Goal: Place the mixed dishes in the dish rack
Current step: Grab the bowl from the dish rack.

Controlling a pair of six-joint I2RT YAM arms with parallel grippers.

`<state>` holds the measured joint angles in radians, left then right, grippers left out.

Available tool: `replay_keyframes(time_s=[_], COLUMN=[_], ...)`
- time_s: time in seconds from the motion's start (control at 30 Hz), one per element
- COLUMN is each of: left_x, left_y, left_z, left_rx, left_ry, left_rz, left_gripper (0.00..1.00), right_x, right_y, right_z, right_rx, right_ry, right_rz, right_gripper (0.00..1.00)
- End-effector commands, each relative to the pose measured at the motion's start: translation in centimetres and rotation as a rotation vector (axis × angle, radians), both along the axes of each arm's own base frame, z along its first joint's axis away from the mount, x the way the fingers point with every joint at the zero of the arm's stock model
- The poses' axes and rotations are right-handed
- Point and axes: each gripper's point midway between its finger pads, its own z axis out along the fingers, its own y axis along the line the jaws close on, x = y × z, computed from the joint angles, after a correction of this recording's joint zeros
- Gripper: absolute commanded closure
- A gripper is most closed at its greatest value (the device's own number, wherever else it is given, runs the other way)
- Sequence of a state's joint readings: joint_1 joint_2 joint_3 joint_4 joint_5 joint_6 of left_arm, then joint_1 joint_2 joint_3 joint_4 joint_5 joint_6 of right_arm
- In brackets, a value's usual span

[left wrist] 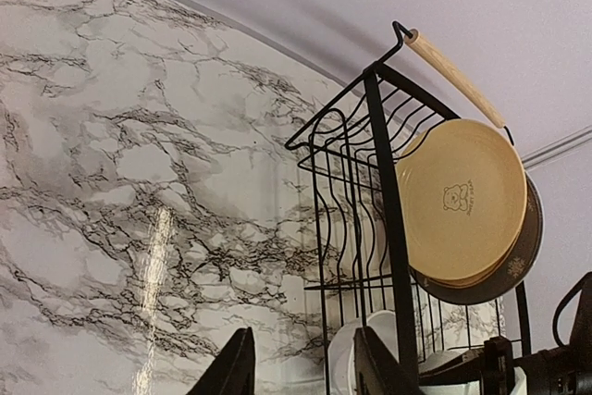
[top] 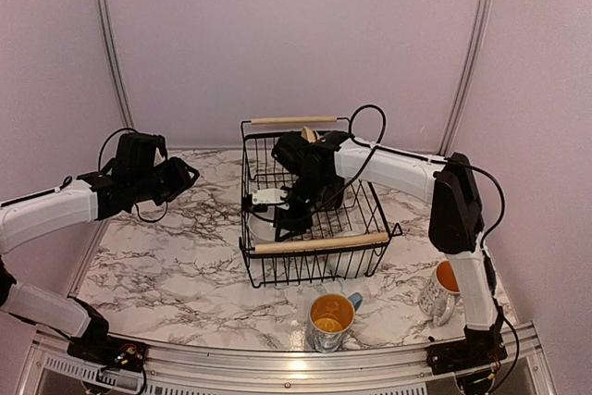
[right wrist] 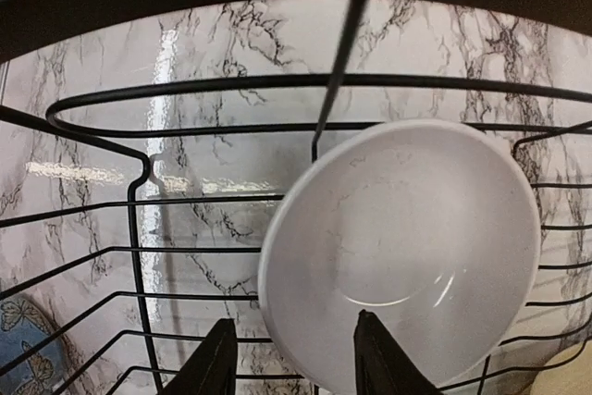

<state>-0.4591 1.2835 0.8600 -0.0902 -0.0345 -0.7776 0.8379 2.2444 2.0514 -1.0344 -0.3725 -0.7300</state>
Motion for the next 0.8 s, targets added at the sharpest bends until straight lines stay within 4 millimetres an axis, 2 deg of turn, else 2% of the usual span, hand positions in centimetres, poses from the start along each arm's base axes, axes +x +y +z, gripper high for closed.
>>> replay_keyframes(time_s=[0.0,0.23,0.57,0.77], left_x=[-0.5,-0.8,-0.9,-1.1], left_y=[0.2,0.4,0.3,0.3], left_z=[1.1,0.8,0.6,0.3], left_rx=[0.002,0.002,-0.001,-0.006], left_ry=[-0.016,-0.013,-0.013,-0.006], left_rz=[-0.009,-0.008,-0.013,-0.014], left_gripper=[0.62,0.62,0.61,0.61], right_x=[-1.1,-0.9,-0.7,-0.7], right_y=[0.4,1.5,1.3,1.4], right_z=[0.7,-0.6,-2.0,-2.0], right_rx=[-0.051,-0.087,-0.126,-0.120], right_ry=[-0.120,-0.147,-0.144,-0.145], right_rz=[0.102,0.112,0.111,0.110], right_gripper=[0.58,0.60,0.73,0.91])
